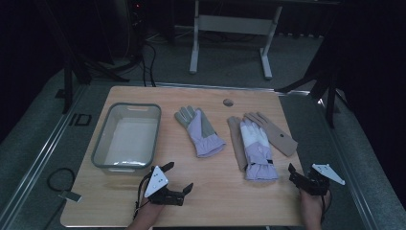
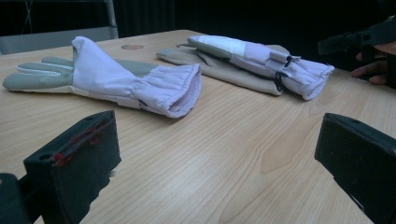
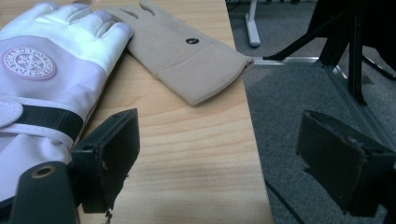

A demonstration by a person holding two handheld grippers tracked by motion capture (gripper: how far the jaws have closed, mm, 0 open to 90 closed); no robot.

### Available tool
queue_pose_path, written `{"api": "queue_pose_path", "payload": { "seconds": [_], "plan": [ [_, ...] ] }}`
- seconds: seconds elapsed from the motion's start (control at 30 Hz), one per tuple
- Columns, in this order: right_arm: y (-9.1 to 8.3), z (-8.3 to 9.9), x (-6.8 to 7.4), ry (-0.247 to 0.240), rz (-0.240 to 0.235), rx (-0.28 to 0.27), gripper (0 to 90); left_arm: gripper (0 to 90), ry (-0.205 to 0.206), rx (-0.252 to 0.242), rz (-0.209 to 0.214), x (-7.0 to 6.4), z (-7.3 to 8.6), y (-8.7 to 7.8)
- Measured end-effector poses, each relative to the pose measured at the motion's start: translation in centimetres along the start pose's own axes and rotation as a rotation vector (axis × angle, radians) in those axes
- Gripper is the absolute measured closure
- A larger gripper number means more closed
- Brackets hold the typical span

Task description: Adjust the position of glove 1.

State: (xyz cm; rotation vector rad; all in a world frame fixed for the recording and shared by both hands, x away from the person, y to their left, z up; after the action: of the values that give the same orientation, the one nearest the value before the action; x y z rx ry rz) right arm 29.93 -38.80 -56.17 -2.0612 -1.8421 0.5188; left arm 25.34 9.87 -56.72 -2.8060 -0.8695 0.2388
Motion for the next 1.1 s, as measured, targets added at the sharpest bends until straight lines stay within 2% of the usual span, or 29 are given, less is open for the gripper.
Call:
{"api": "queue_pose_path", "payload": {
  "seconds": [0.2, 0.23, 0.27, 0.37, 0.43, 0.47, 0.53, 0.57, 0.7, 0.87, 1.1],
  "plan": [
    [-0.2, -0.1, -0.4, -0.015, 0.007, 0.006, 13.3, 0.0, -0.009, 0.000, 0.003, 0.1, 0.0, 0.0],
    [-0.3, -0.6, -0.8, 0.028, -0.027, 0.031, 12.9, 0.0, -0.009, 0.000, 0.005, 0.1, 0.0, 0.0],
    [-0.5, -1.0, -0.9, 0.038, -0.038, 0.033, 12.8, 0.0, -0.010, -0.002, 0.006, 0.1, 0.0, 0.0],
    [-0.9, -2.5, -1.0, 0.001, -0.037, 0.039, 12.1, 0.0, -0.011, -0.005, 0.008, 0.1, 0.0, 0.0],
    [-1.3, -3.5, -0.9, -0.013, -0.015, 0.034, 12.5, 0.0, -0.011, -0.007, 0.007, 0.1, 0.0, 0.0],
    [-1.4, -4.1, -0.8, -0.015, -0.038, 0.038, 13.6, 0.0, -0.009, -0.006, 0.009, 0.1, 0.0, 0.0],
    [-1.5, -5.3, -0.6, -0.012, -0.138, 0.068, 13.6, 0.0, -0.007, -0.005, 0.011, 0.0, 0.0, 0.0],
    [-1.5, -5.8, -0.4, -0.015, -0.166, 0.073, 13.6, 0.0, -0.007, -0.004, 0.012, 0.0, 0.0, 0.0],
    [-1.6, -7.7, 0.6, -0.029, -0.145, 0.063, 13.5, 0.0, -0.008, -0.007, 0.013, 0.0, 0.0, -0.1],
    [-1.2, -9.3, 2.2, -0.026, -0.177, 0.065, 11.1, 0.0, -0.007, -0.008, 0.012, 0.0, 0.0, -0.1],
    [-0.8, -10.7, 5.5, -0.108, -0.241, 0.057, 10.4, 0.0, -0.011, -0.011, 0.010, 0.1, 0.0, 0.0]
  ]
}}
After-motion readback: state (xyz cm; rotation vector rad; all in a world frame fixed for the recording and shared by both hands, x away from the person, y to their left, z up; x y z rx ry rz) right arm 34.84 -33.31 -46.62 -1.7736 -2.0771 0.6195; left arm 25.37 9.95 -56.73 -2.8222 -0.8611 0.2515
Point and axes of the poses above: each handheld gripper's, and its own axes: y roughly forward along the jaws, z roughly out of its underside, x roughly to its left, the point moved 2 cm from there along y, roughly forward along the jaws, and after that the axes turned 10 degrees about z, right-handed, at the moved point
